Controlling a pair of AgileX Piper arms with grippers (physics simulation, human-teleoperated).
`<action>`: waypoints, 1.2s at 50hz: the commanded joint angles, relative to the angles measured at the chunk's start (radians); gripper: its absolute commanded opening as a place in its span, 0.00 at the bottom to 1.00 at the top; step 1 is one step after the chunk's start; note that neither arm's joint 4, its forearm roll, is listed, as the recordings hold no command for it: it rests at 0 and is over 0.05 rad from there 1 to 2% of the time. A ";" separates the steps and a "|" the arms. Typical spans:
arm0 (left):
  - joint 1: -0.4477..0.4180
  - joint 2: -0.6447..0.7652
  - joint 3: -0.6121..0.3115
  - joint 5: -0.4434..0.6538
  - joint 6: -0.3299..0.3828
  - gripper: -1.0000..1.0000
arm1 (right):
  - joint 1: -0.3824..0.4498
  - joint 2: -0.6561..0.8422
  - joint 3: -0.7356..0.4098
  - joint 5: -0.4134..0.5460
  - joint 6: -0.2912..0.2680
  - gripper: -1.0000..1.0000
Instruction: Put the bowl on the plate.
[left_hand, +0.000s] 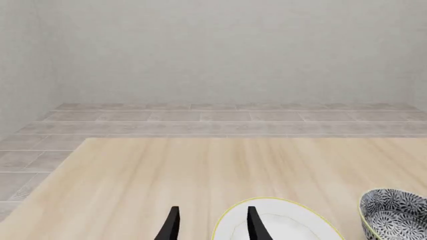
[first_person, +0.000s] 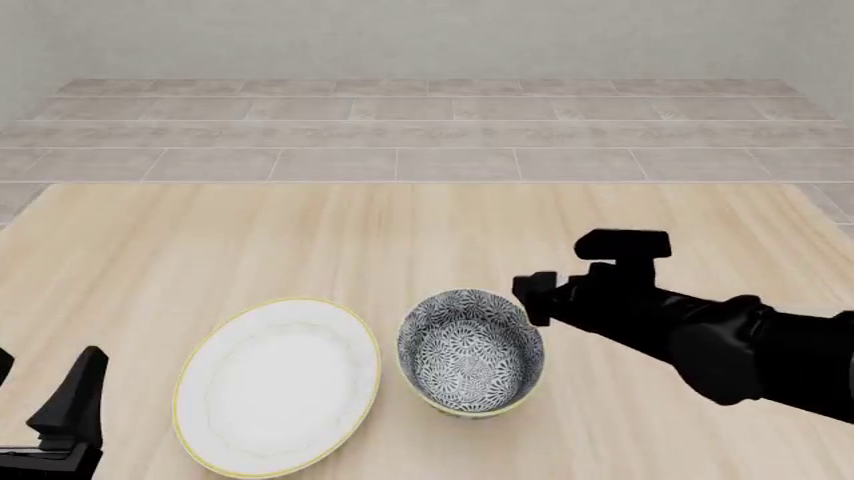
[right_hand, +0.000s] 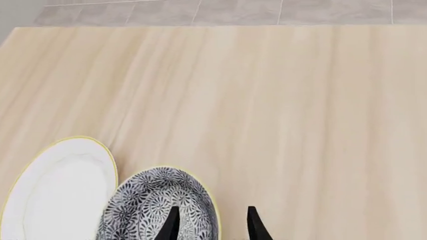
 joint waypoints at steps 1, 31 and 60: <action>0.000 0.000 0.000 0.000 0.000 1.00 | 0.025 0.053 0.001 -0.027 0.006 1.00; 0.000 0.000 0.000 0.000 0.000 1.00 | 0.044 0.142 0.029 -0.106 0.024 1.00; 0.000 0.000 0.000 0.000 0.000 1.00 | 0.066 0.179 0.045 -0.143 0.047 1.00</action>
